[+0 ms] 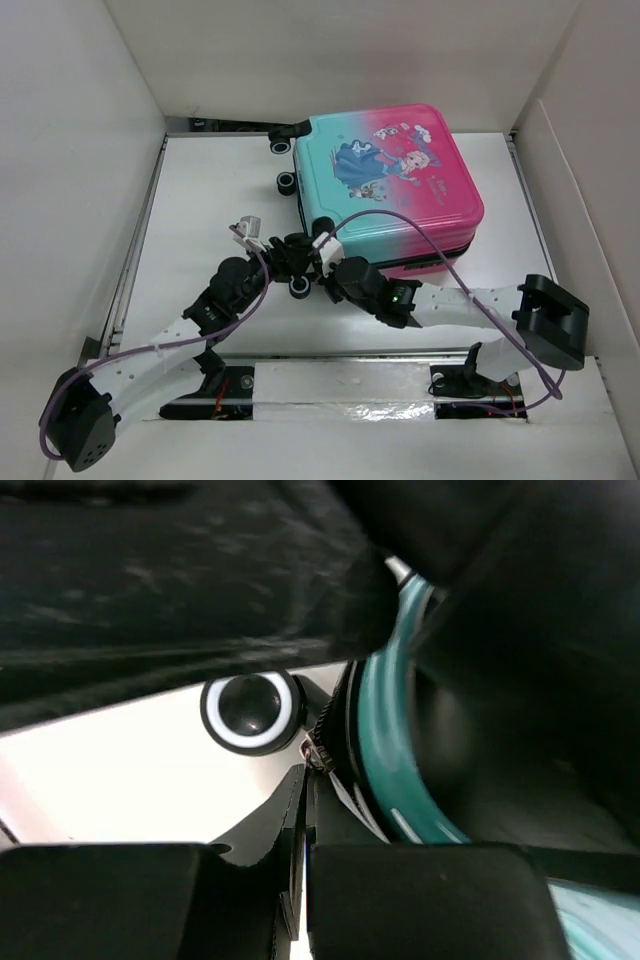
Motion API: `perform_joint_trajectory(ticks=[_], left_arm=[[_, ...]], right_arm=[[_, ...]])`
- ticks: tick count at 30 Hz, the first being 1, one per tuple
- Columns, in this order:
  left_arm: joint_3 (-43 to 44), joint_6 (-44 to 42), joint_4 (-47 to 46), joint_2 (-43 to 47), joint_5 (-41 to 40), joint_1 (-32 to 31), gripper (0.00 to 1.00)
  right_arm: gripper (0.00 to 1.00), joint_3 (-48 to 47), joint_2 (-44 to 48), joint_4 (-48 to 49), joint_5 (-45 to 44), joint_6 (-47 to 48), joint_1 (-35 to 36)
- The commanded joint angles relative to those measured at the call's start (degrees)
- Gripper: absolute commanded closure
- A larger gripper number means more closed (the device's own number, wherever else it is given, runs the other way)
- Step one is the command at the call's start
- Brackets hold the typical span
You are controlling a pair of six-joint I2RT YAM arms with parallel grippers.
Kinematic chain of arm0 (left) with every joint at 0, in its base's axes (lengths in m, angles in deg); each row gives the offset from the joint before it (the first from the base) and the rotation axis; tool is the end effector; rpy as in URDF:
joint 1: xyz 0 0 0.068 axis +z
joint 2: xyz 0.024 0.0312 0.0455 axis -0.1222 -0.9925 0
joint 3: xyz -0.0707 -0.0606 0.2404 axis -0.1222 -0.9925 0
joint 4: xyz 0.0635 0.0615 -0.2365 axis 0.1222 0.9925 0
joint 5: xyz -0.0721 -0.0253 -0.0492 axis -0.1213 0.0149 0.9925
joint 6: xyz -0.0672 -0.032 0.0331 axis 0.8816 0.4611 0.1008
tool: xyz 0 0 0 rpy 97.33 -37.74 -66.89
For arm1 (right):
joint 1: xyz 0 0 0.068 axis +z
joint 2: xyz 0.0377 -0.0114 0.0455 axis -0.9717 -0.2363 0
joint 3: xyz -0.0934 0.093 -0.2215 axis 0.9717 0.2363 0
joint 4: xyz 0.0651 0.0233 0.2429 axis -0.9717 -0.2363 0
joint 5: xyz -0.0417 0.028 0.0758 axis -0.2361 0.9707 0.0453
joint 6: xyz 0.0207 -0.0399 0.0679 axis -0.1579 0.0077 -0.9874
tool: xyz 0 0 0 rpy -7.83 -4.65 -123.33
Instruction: Pack the luggage
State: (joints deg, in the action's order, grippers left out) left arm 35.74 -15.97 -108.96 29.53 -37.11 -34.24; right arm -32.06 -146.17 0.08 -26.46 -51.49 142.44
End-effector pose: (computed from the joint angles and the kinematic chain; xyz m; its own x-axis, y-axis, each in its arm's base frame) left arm 0.1747 -0.1489 0.2463 -0.3886 -0.5140 -0.7647 0.4880 0.5892 -0.6440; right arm 0.1578 0.3031 0.2041 -0.2338 -0.3648 -0.9012 -0.7461 0.6616 -0.0742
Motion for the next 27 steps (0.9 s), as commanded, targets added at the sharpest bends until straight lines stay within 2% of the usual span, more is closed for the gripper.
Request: perform_joint_trajectory(ticks=[1, 2, 5, 7, 8, 10, 12, 14, 18, 22, 23, 24, 26, 27], left_arm=[[-1.0, 3.4, -9.0, 3.4, 3.5, -1.4, 1.00], [-2.1, 3.9, -9.3, 3.8, 3.7, -1.4, 1.00], [-6.2, 6.5, -13.6, 3.1, 6.0, -1.4, 1.00], [-6.9, 7.8, -17.9, -1.6, 6.4, -5.0, 1.00], [-6.2, 7.3, -18.5, -3.5, 3.7, -7.3, 1.00], [-2.9, 5.4, -19.9, -9.0, -1.4, -14.5, 1.00], [0.8, 4.2, -22.3, -12.1, -4.5, -16.4, 1.00], [3.0, 4.5, -25.1, -16.5, -3.1, -16.4, 1.00], [13.8, 4.7, -28.8, -26.5, 0.5, -17.6, 1.00], [21.3, 3.1, -26.3, -31.9, 4.2, -19.8, 1.00], [21.5, 2.2, -24.9, -31.5, 3.3, -19.8, 0.88], [21.0, 1.5, -20.7, -29.7, 2.3, -18.9, 0.57], [20.1, 0.2, -14.7, -26.4, -2.5, -16.9, 0.35], [19.3, -0.3, -7.4, -22.7, -4.6, -15.9, 0.24]], right_arm=[[1.00, 2.8, 4.6, 19.2, 12.7, -2.9, 1.4], [1.00, 2.9, 6.2, 20.1, 13.6, -3.5, -0.1], [1.00, 11.5, 13.5, 21.0, 18.2, -3.0, -7.6], [1.00, 13.5, 17.0, 18.6, 22.6, -2.1, -13.1], [1.00, 13.9, 20.6, 17.5, 23.5, -1.0, -14.6], [1.00, 14.1, 24.2, 13.0, 24.9, 0.1, -17.1], [1.00, 14.0, 29.0, 9.6, 25.2, 1.6, -20.0], [1.00, 14.0, 31.6, 5.0, 25.4, 3.2, -21.6], [1.00, 15.2, 35.7, -0.3, 26.2, 5.5, -28.3], [1.00, 19.0, 41.5, -1.5, 26.9, 4.2, -31.6], [1.00, 19.8, 42.5, -1.4, 26.8, 4.1, -31.7], [1.00, 20.5, 43.6, -2.0, 26.1, 4.1, -31.7], [1.00, 21.8, 46.8, -3.6, 25.6, 4.1, -31.7], [1.00, 22.1, 47.8, -4.5, 25.4, 4.1, -31.7]])
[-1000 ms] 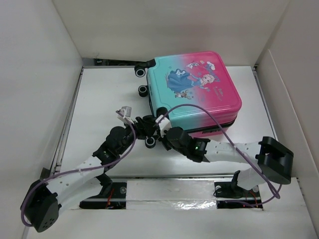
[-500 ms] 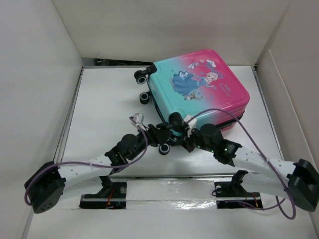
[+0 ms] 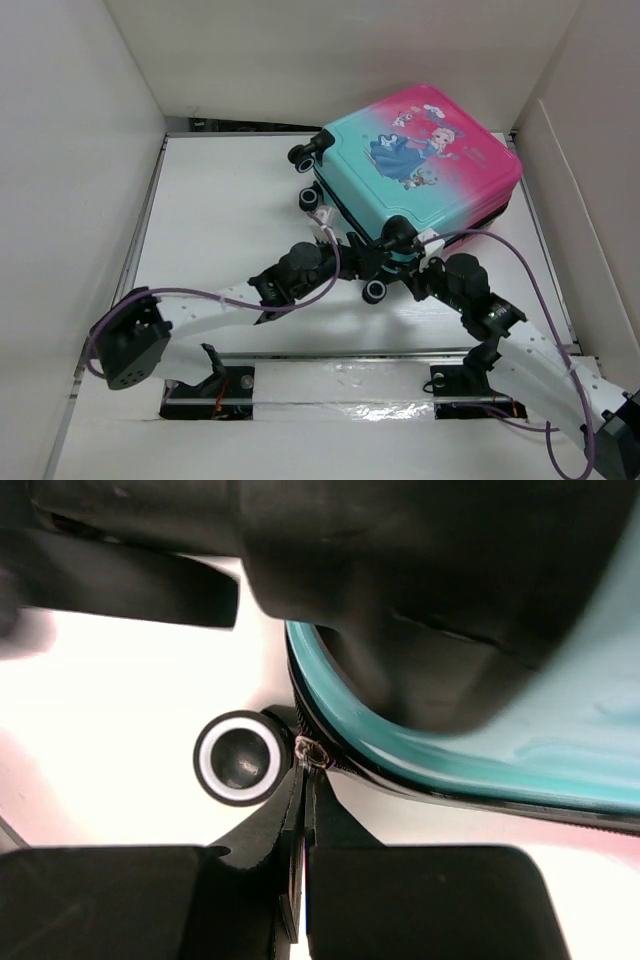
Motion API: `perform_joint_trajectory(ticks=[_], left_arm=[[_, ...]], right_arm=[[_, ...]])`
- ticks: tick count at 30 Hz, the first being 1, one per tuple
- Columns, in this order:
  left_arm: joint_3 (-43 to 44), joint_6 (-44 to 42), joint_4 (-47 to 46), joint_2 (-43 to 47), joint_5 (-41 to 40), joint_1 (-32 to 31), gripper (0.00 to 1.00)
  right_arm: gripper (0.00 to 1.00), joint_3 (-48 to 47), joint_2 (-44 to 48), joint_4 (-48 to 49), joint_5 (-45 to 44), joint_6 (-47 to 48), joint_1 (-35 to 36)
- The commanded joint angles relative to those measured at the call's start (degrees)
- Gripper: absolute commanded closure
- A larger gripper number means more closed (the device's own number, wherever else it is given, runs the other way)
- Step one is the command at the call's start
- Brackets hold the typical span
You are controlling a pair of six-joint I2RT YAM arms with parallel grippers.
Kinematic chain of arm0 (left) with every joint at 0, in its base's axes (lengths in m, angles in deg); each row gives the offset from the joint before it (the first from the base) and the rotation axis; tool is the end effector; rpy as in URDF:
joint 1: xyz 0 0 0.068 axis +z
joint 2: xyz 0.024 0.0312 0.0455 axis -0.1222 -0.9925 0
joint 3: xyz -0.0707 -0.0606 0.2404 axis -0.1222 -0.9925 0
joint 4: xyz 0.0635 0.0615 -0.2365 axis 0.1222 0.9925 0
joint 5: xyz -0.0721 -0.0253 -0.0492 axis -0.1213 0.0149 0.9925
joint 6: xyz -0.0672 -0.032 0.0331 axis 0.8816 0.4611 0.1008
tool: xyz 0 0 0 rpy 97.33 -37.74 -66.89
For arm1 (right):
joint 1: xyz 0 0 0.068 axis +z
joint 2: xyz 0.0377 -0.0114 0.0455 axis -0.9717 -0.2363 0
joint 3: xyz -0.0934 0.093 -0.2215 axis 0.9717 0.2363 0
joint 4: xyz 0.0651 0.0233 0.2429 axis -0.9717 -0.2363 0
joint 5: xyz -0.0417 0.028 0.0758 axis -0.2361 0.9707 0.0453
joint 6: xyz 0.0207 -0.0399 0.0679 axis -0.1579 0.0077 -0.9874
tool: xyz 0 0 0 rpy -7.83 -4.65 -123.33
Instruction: Pack the luggage
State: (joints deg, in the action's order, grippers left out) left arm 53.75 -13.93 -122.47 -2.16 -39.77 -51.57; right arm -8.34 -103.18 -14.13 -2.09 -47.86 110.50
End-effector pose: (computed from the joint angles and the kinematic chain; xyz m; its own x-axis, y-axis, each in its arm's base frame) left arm 0.1778 -0.2786 0.2553 -0.5297 -0.4130 -0.7408 0.6013 0.4332 -0.6714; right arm 0.1664 0.1228 0.2071 -0.3081 -0.2019 -0.9297 -0.6449 0.7627 0.0481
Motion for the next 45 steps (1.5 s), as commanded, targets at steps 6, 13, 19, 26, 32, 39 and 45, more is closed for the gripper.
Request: perform_joint_trajectory(ticks=[6, 13, 19, 26, 32, 39, 45], left_arm=[[-1.4, -1.7, 24.4, 22.6, -9.6, 14.4, 0.13], [16.6, -15.8, 35.0, 13.7, -0.1, 30.5, 0.15], [30.0, -42.1, 40.0, -2.5, 6.7, 31.4, 0.15], [39.0, -54.4, 48.6, -12.9, 7.0, 32.0, 0.09], [41.3, -57.5, 45.1, -15.7, 2.1, 30.9, 0.07], [47.7, -62.8, 46.9, -20.8, 1.5, 31.5, 0.06], [57.0, -64.4, 50.6, -28.4, 5.0, 32.8, 0.07]], right_arm=[[1.00, 0.3, 10.0, 6.6, 2.8, 0.4, 0.3], [1.00, 1.1, 10.6, 6.0, 4.1, 0.7, -0.2], [1.00, 1.6, 10.1, 8.4, 6.5, 1.2, -0.8], [1.00, 2.1, 9.9, 10.1, 10.2, 1.6, -1.4], [1.00, 2.7, 10.7, 10.6, 13.0, 1.4, -1.9], [1.00, 3.1, 10.9, 10.7, 14.0, 1.2, -1.9], [1.00, 2.9, 10.3, 10.8, 14.5, 1.3, -1.9]])
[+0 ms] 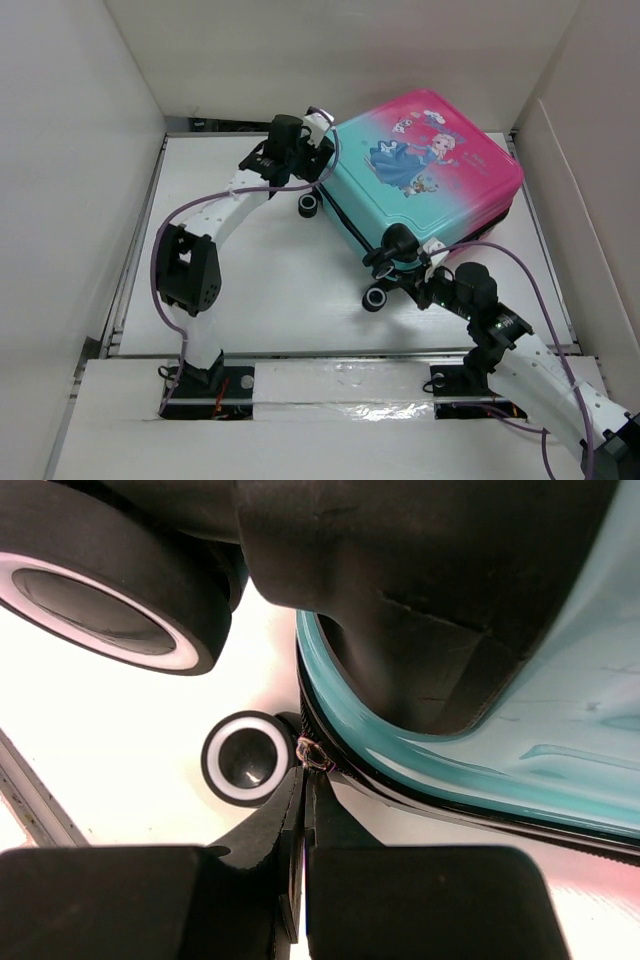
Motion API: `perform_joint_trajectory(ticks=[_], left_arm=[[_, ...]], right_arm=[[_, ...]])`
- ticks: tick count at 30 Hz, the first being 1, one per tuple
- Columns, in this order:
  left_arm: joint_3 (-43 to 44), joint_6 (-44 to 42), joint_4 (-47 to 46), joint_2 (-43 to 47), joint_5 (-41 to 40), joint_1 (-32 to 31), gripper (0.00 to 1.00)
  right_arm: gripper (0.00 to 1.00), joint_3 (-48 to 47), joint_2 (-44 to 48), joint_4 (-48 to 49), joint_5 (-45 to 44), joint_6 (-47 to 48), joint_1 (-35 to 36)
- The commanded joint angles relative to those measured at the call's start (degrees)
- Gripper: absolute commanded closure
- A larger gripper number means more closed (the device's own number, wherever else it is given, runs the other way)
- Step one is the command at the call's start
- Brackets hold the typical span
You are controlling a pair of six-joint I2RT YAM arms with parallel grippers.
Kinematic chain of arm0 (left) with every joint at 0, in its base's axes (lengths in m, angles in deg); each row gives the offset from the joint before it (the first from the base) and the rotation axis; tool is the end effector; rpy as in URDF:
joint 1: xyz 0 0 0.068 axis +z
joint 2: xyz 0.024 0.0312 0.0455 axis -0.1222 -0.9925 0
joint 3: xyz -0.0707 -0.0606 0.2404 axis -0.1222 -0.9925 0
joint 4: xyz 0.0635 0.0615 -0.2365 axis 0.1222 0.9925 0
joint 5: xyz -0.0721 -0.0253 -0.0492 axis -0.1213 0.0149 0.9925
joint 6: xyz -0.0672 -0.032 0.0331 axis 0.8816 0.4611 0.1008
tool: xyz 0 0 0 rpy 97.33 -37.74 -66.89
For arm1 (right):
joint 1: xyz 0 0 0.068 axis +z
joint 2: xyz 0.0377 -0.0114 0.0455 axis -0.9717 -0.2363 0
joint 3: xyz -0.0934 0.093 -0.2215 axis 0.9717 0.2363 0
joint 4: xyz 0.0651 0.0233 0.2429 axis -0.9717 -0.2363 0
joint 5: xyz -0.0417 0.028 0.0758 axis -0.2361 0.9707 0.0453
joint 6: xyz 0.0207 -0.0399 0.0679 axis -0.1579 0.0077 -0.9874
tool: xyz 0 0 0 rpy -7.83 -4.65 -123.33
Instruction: Pack the luggage
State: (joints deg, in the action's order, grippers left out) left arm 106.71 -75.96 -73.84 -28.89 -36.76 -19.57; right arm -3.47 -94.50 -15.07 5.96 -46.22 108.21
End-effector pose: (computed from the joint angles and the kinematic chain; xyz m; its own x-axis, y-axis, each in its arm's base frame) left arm 0.4115 -0.2028 0.3060 -0.1646 0.4635 -0.8706 0.4995 0.8003 0.3316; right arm 0.1483 0.1133 0.2001 -0.2560 -0.1850 -0.9488 -0.7207 0.6906 0.0598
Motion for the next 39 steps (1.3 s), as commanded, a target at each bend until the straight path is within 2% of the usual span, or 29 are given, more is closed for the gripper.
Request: perform_joint_trajectory(ticks=[1, 3, 6, 7, 9, 11, 13, 16, 17, 18, 19, 21, 24, 25, 30, 31, 34, 35, 37, 38, 39], left_arm=[[6.2, -2.6, 2.5, -2.3, 2.0, 0.8, 0.09], [8.4, -2.5, 3.6, -3.7, 5.6, 1.5, 0.13], [10.9, -1.8, 5.6, -5.8, 9.1, 2.9, 0.28], [11.0, -1.6, 5.7, -6.3, 9.6, 2.9, 0.38], [10.0, -1.5, 5.2, -6.0, 10.8, 3.5, 0.41], [8.8, -1.3, 4.7, -5.9, 11.3, 3.5, 0.62], [9.2, -1.1, 5.5, -6.1, 12.3, 4.1, 0.76], [8.7, -0.8, 5.0, -6.2, 11.5, 4.1, 0.71], [8.7, -0.7, 5.0, -6.3, 11.3, 4.1, 0.75], [8.6, -0.4, 5.0, -6.4, 11.0, 4.1, 0.83], [7.8, -0.1, 5.0, -6.2, 11.0, 4.1, 1.00], [6.0, 0.3, 4.3, -5.7, 10.6, 4.1, 1.00], [-0.9, 2.6, -0.6, -2.4, 8.0, 4.1, 1.00], [-5.7, 3.5, -2.3, -1.6, 8.0, 4.1, 1.00], [-19.6, 13.5, -12.8, 4.4, 4.2, 1.8, 1.00], [-24.8, 15.2, -17.8, 7.1, 4.5, 1.8, 1.00], [-33.4, 21.7, -25.4, 12.1, 6.4, 1.1, 1.00], [-35.5, 22.9, -27.3, 13.4, 7.6, 1.1, 1.00], [-41.5, 26.1, -32.4, 17.2, 8.7, -0.5, 1.00], [-42.4, 26.6, -32.9, 18.0, 8.2, -1.4, 1.00], [-43.0, 27.1, -32.9, 18.7, 8.0, -2.7, 1.00]], right_arm=[[1.00, -2.0, 1.6, 11.8, 6.3, -0.4, 0.4], [1.00, -1.9, 1.5, 11.7, 6.2, -0.4, 0.4], [1.00, -2.0, 1.4, 11.4, 5.7, -0.5, 0.4], [1.00, -2.1, 1.4, 11.2, 5.3, -0.5, 0.4], [1.00, -2.1, 1.4, 11.0, 4.8, -0.6, 0.4], [1.00, -2.1, 1.2, 11.1, 4.6, -0.6, 0.4], [1.00, -2.1, 1.0, 11.0, 4.4, -0.6, 0.4], [1.00, -2.2, 0.8, 11.0, 4.3, -0.6, 0.4], [1.00, -2.3, 0.7, 11.0, 4.3, -0.6, 0.4], [1.00, -2.3, 0.7, 11.0, 4.1, -0.6, 0.4], [1.00, -2.3, 0.7, 11.0, 3.8, -0.6, 0.4], [1.00, -2.6, 0.7, 11.0, 3.2, -0.6, 0.4], [1.00, -4.1, 0.2, 10.8, 1.2, -0.2, 0.4], [1.00, -4.5, 0.0, 11.4, 0.8, -0.2, 0.4], [1.00, -9.5, -5.3, 13.9, 1.5, 1.2, -3.7], [1.00, -11.7, -7.1, 14.8, 2.2, 1.2, -6.6], [1.00, -16.2, -9.4, 14.0, 8.5, 1.6, -13.6], [1.00, -19.5, -10.7, 13.5, 13.0, 1.8, -19.2], [1.00, -22.5, -11.8, 11.5, 16.7, 1.9, -25.3], [1.00, -24.7, -13.1, 11.5, 20.5, 1.6, -30.7], [1.00, -25.5, -13.8, 11.7, 22.2, 0.4, -33.1]])
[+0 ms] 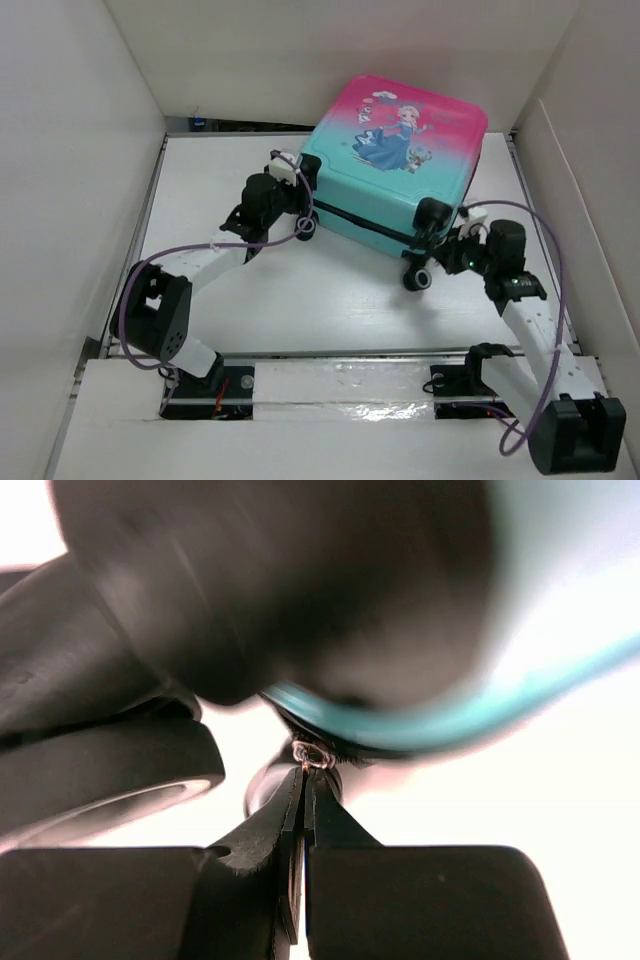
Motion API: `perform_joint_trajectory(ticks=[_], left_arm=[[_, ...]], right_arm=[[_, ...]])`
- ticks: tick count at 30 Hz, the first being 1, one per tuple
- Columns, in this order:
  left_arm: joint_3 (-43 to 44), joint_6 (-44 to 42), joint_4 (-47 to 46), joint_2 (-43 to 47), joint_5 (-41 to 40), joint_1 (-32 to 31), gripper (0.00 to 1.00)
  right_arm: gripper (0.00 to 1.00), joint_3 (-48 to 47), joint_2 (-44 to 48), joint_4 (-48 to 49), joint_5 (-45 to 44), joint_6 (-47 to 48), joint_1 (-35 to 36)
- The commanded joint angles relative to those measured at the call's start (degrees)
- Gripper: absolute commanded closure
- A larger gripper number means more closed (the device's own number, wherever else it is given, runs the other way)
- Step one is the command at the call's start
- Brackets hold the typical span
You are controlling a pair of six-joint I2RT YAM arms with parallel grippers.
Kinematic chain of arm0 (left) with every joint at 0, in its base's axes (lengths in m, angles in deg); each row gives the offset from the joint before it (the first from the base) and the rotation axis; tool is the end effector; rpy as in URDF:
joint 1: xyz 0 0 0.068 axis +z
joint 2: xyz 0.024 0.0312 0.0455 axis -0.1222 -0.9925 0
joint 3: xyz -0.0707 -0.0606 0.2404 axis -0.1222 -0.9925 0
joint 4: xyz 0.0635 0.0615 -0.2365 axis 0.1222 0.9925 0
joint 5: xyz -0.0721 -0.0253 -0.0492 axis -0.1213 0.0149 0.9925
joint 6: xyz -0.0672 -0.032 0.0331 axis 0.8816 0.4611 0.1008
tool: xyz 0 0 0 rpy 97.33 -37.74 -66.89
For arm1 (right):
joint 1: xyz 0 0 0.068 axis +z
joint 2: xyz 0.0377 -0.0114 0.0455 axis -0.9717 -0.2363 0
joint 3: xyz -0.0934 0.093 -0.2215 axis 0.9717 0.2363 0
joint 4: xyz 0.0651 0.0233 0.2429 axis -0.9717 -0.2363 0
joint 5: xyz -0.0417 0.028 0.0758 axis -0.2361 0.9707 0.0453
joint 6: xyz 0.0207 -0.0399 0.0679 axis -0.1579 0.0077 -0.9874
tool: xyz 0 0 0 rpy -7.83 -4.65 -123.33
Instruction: Pack the luggage
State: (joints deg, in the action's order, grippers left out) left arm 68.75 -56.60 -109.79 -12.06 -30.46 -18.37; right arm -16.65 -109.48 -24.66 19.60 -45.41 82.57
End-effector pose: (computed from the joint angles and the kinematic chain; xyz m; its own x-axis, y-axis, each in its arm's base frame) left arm 0.3416 -0.1676 0.2618 -0.0972 0.0574 -0.9936 0.4910 0.8712 0.0023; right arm 0.2046 0.0561 0.2203 -0.4795 -0.0849 -0.8734 -0.5217 0.8279 0.2059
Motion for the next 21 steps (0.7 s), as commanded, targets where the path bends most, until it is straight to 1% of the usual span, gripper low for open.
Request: perform_joint_trajectory(ticks=[1, 2, 3, 4, 5, 7, 8, 9, 10, 11, 12, 13, 14, 16, 17, 18, 19, 20, 21], left_arm=[[-6.0, 8.9, 3.2, 2.8, 1.5, -5.4, 1.00], [-6.5, 9.8, 3.0, 3.2, 1.1, -8.2, 1.00], [-7.5, 11.0, 2.4, 3.8, 1.5, -9.3, 1.00], [-9.9, 13.5, 0.0, 5.0, 2.2, -10.4, 1.00], [-11.2, 14.9, -1.6, 5.4, 4.4, -11.1, 1.00], [-13.3, 17.3, -4.7, 6.2, 6.6, -11.8, 1.00], [-13.9, 18.8, -5.8, 6.5, 7.5, -11.8, 1.00], [-14.4, 19.3, -7.1, 6.7, 8.2, -11.8, 1.00], [-14.5, 19.6, -8.0, 7.0, 8.5, -11.8, 1.00], [-14.5, 20.1, -8.3, 7.3, 9.5, -11.8, 1.00], [-14.5, 20.3, -8.9, 7.5, 10.3, -11.8, 1.00], [-14.1, 20.7, -9.5, 8.0, 11.1, -11.8, 1.00], [-14.2, 21.1, -10.0, 8.3, 11.8, -11.8, 1.00], [-15.1, 23.1, -12.7, 9.6, 13.7, -11.8, 1.00], [-15.4, 24.3, -13.5, 9.9, 14.6, -12.3, 1.00], [-15.7, 24.7, -14.1, 10.2, 15.1, -12.3, 1.00], [-16.1, 25.2, -15.4, 10.4, 15.6, -12.3, 1.00], [-16.4, 25.4, -16.0, 10.4, 16.1, -12.8, 1.00], [-16.7, 25.6, -16.6, 10.6, 16.2, -12.8, 1.00]], right_arm=[[1.00, -12.7, 0.2, 23.4, 10.5, -1.5, -9.6], [1.00, -12.8, -0.9, 25.1, 14.5, -2.1, -11.3], [1.00, -12.2, -3.2, 27.0, 16.9, -4.6, -13.1], [1.00, -11.9, -4.1, 27.5, 19.2, -4.7, -13.1], [1.00, -11.5, -4.4, 26.7, 19.4, -3.9, -13.1], [1.00, -5.5, -1.8, 27.4, 17.2, -3.2, -9.5], [1.00, -3.2, -0.6, 27.3, 13.4, -2.8, -7.8], [1.00, -1.0, 0.2, 27.1, 11.8, -2.7, -6.3], [1.00, 3.4, 2.4, 27.3, 10.2, -2.9, -3.3], [1.00, 6.3, 3.9, 28.7, 6.4, -4.0, -1.8], [1.00, 9.2, 5.9, 30.0, 4.1, -7.3, -0.5], [1.00, 14.8, 7.9, 33.5, 1.9, -8.8, 0.9], [1.00, 17.0, 11.6, 34.3, -2.4, -10.2, 4.4], [1.00, 20.2, 15.5, 35.3, -9.3, -14.3, 9.4], [1.00, 24.1, 18.7, 36.6, -18.8, -17.4, 15.9], [1.00, 26.4, 19.4, 39.1, -23.7, -18.4, 19.5], [1.00, 28.2, 19.2, 44.1, -28.5, -18.8, 22.7], [1.00, 27.5, 16.6, 44.2, -36.9, -18.6, 25.6], [1.00, 25.6, 14.3, 44.0, -39.9, -16.5, 31.0]])
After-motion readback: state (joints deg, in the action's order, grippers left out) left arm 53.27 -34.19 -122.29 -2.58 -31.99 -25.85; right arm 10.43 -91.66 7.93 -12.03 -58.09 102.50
